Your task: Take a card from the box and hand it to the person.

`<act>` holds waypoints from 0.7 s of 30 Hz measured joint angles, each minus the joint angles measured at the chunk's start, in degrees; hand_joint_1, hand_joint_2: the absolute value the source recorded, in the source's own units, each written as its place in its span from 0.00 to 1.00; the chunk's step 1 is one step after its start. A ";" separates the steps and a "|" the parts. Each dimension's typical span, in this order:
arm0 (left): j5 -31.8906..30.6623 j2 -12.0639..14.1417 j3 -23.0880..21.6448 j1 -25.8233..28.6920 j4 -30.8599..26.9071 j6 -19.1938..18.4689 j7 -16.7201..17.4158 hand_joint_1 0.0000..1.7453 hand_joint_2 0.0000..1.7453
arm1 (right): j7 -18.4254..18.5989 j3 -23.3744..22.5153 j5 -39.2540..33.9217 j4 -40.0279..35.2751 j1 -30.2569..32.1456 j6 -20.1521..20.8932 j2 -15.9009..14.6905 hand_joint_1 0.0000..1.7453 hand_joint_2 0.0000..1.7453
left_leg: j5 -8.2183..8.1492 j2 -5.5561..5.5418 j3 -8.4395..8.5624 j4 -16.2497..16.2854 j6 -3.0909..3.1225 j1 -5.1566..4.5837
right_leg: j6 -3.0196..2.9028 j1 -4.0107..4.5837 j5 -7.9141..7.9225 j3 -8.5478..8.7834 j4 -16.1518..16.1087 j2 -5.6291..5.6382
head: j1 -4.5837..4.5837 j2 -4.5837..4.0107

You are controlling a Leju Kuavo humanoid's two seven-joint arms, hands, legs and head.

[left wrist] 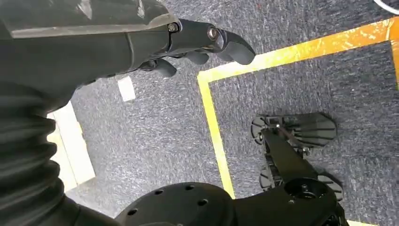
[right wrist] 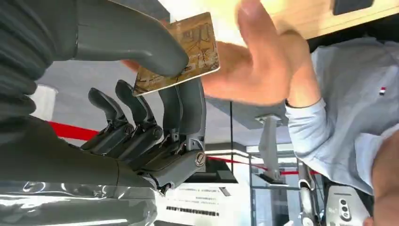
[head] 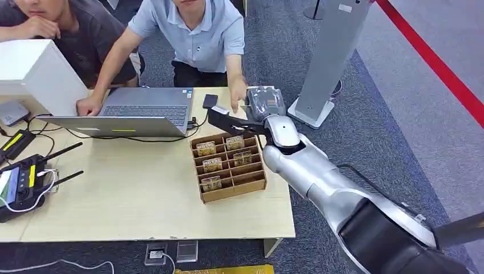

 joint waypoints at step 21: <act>0.20 0.00 -0.02 0.03 0.00 -0.39 -0.92 0.00 1.00 | -1.49 1.94 2.53 1.97 -0.96 -5.33 0.46 0.00 1.00 | 0.00 0.01 0.00 0.00 0.00 0.00 | 0.00 0.00 0.00 -0.01 0.00 0.01 | 0.04 0.00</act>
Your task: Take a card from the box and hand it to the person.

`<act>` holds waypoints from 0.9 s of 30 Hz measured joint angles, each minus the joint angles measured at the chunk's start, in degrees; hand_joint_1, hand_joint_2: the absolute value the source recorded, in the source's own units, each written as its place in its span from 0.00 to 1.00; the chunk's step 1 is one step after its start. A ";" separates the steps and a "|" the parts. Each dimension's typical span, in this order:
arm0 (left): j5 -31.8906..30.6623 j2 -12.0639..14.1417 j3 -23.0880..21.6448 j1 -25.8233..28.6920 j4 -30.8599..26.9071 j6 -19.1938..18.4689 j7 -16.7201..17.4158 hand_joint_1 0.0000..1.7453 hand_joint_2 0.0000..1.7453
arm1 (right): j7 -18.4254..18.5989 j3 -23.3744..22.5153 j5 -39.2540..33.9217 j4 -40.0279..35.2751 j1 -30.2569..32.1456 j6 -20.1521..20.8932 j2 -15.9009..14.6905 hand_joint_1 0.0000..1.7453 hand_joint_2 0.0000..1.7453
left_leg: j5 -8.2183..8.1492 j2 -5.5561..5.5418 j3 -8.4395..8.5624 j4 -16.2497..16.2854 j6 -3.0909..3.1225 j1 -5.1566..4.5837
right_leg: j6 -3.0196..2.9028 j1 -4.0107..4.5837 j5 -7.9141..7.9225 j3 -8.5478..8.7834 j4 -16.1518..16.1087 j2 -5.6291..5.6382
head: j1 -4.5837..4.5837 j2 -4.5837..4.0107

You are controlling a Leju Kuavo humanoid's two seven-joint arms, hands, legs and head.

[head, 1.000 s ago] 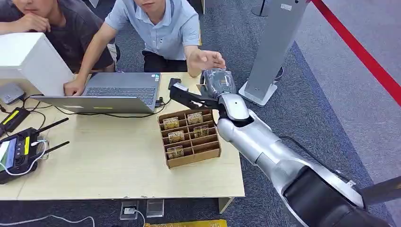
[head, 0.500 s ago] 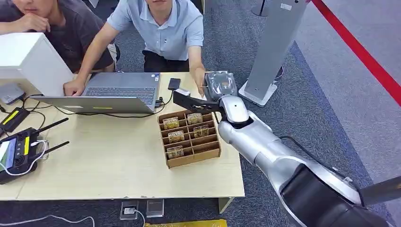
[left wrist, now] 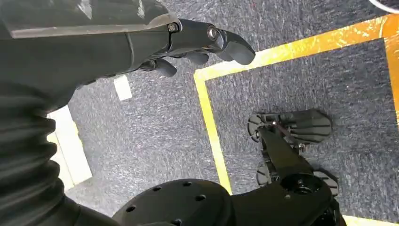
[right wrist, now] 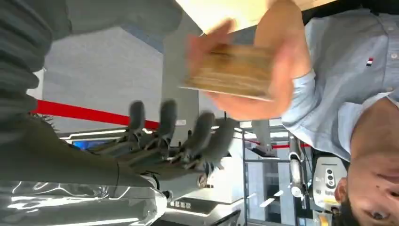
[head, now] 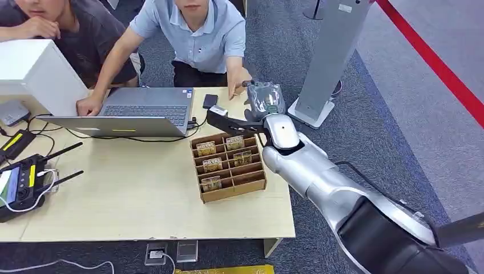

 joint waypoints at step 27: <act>3.34 -0.20 0.24 0.98 0.00 2.36 2.05 0.00 1.00 | -19.47 -17.61 -46.06 -42.78 29.53 -18.55 -9.88 0.00 1.00 | -0.04 0.07 0.04 0.01 -0.02 0.00 | 0.00 0.00 0.00 -0.04 -0.08 0.07 | 0.13 0.00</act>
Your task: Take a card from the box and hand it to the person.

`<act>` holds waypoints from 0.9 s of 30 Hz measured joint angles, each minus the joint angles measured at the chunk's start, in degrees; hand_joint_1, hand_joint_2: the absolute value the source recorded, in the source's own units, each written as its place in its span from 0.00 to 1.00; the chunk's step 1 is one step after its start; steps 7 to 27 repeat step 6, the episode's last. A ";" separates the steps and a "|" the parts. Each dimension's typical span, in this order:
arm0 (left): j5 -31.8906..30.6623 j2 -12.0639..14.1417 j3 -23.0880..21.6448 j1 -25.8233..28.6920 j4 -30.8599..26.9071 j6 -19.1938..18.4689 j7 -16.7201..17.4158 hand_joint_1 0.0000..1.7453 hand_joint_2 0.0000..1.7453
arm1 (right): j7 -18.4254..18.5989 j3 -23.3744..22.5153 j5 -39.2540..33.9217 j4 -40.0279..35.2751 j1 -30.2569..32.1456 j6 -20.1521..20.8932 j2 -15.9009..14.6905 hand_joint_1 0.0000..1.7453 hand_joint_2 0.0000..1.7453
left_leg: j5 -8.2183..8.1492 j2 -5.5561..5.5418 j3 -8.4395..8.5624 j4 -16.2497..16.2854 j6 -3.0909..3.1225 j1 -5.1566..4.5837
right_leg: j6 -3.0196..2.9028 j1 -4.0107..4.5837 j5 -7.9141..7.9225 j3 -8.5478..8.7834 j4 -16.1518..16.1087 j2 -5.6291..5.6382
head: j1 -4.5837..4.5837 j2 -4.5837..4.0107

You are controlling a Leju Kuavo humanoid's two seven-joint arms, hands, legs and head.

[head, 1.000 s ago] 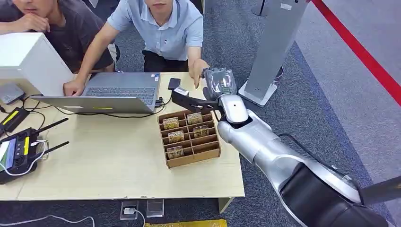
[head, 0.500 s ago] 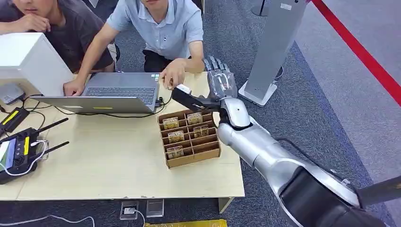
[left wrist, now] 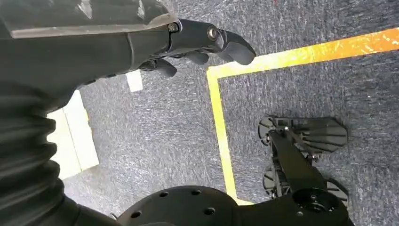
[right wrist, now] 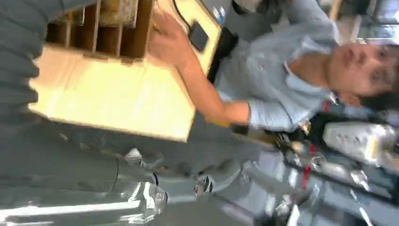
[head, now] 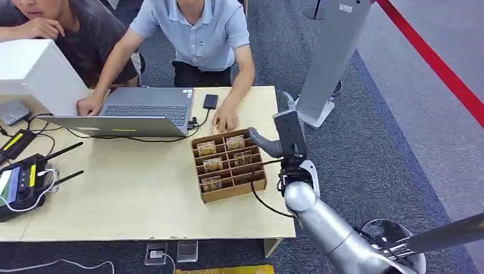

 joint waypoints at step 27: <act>-0.07 -0.11 0.02 0.02 0.00 0.46 -0.28 0.00 1.00 | -0.79 -4.55 7.28 -20.35 13.36 -1.62 -5.05 0.00 1.00 | -0.02 -0.01 0.02 0.00 0.00 0.00 | 0.00 0.00 -0.01 0.04 -0.04 -0.02 | -0.24 0.00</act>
